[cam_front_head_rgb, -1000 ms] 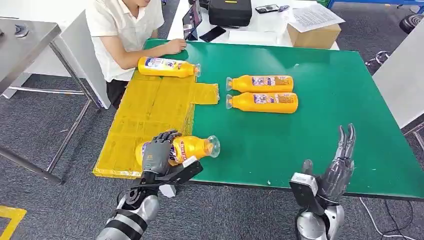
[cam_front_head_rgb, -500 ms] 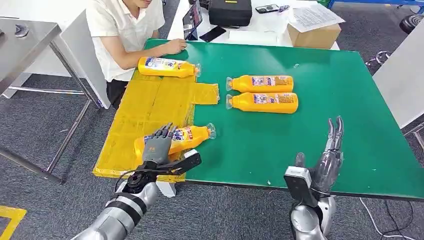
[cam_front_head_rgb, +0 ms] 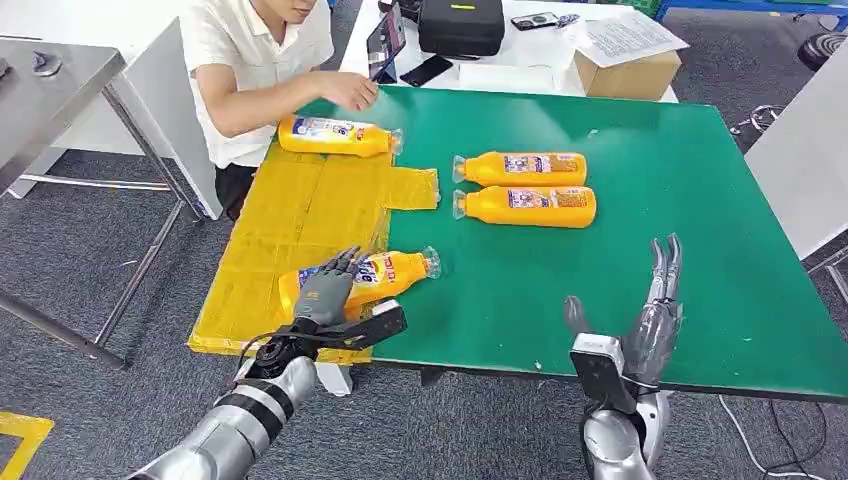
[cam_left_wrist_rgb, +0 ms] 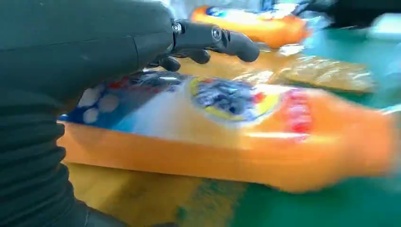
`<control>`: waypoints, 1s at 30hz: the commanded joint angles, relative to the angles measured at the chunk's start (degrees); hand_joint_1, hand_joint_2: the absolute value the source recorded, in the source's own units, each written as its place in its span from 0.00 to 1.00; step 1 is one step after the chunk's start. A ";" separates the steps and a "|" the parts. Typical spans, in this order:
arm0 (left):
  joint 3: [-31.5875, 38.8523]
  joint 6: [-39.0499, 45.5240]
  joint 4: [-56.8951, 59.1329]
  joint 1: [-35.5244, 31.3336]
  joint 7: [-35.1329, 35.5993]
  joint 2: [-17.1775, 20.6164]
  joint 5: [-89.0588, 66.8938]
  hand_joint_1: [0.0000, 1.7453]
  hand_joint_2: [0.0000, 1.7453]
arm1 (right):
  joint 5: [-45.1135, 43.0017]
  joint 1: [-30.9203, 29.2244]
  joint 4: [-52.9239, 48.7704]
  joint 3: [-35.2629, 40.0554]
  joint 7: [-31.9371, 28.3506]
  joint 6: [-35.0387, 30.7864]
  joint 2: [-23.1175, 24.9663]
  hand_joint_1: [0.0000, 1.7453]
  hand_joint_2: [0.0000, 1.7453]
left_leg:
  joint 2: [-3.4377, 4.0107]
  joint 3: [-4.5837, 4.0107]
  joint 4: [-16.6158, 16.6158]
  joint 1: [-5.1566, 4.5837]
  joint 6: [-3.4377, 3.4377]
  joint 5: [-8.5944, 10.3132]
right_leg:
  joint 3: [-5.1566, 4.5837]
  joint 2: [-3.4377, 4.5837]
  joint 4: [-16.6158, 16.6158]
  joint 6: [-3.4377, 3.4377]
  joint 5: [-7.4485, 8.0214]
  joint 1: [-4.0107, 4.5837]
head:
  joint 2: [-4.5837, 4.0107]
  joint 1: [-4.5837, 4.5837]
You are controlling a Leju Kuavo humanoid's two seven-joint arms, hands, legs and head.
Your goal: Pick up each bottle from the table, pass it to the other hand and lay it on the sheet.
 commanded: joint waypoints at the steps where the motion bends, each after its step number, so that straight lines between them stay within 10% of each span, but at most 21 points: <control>1: -5.90 8.36 -24.82 12.71 -16.18 -2.03 21.55 0.00 1.00 | -5.48 0.56 1.58 -0.15 -1.88 -0.02 -0.52 0.00 1.00 | 0.08 0.04 -0.01 0.04 -0.06 -0.08 | 0.03 0.10 -0.04 -0.07 -0.05 0.03 | 0.00 0.02; 13: -9.79 9.80 -28.71 14.13 -14.97 -0.44 24.64 0.00 1.00 | -7.62 1.23 0.72 -0.21 -1.92 0.78 -0.46 0.00 1.00 | 0.06 -0.12 -0.02 0.04 -0.09 -0.09 | -0.16 0.08 -0.04 -0.08 -0.04 0.05 | 0.00 0.00; 15: -11.21 10.31 -32.02 15.62 -19.64 -0.80 31.08 0.00 1.00 | -17.38 1.75 -0.53 -0.95 -0.74 9.17 0.14 0.00 1.00 | 0.09 -0.06 -0.02 0.06 -0.11 -0.12 | -0.11 0.12 -0.04 -0.11 -0.06 0.07 | 0.00 0.00; 16: -12.75 11.99 -34.56 16.67 -21.56 -0.97 32.96 0.00 1.00 | -18.80 1.92 -0.56 -1.57 -0.44 10.92 0.59 0.00 0.00 | 0.08 -0.14 0.00 0.05 -0.08 -0.09 | -0.19 0.10 -0.02 -0.07 -0.05 0.05 | 0.00 0.00; 21: -13.79 17.11 -39.11 18.74 -26.11 -2.98 31.45 0.00 1.00 | -20.20 1.13 1.97 -1.22 0.96 18.14 -0.43 0.00 0.00 | 0.00 -0.02 0.00 0.07 -0.11 -0.17 | -0.02 0.03 -0.05 -0.10 -0.14 0.07 | 0.00 0.00; 22: -14.68 17.11 -38.89 18.59 -25.89 -2.97 33.76 0.00 1.00 | -16.32 0.19 3.06 -0.95 0.42 15.01 -1.03 0.00 1.00 | 0.05 -0.20 -0.01 0.03 -0.06 -0.08 | -0.22 0.07 -0.04 -0.05 -0.04 0.03 | 0.00 0.00; 26: -20.95 9.83 -34.62 17.66 -20.59 -0.69 45.34 0.00 1.00 | 6.07 -2.74 11.13 -0.10 5.12 -0.64 -6.67 0.00 1.00 | 0.05 -0.13 -0.07 0.04 -0.05 -0.07 | -0.12 0.08 -0.14 -0.05 0.00 0.05 | 0.00 0.02; 30: -24.99 6.06 -32.59 17.95 -20.56 -0.06 46.93 0.00 1.00 | 29.36 -4.91 18.38 -11.60 6.24 -0.64 -7.37 0.00 1.00 | -0.08 0.12 -0.17 0.08 -0.08 -0.07 | 0.19 -0.04 -0.31 -0.08 -0.01 0.08 | 0.00 0.00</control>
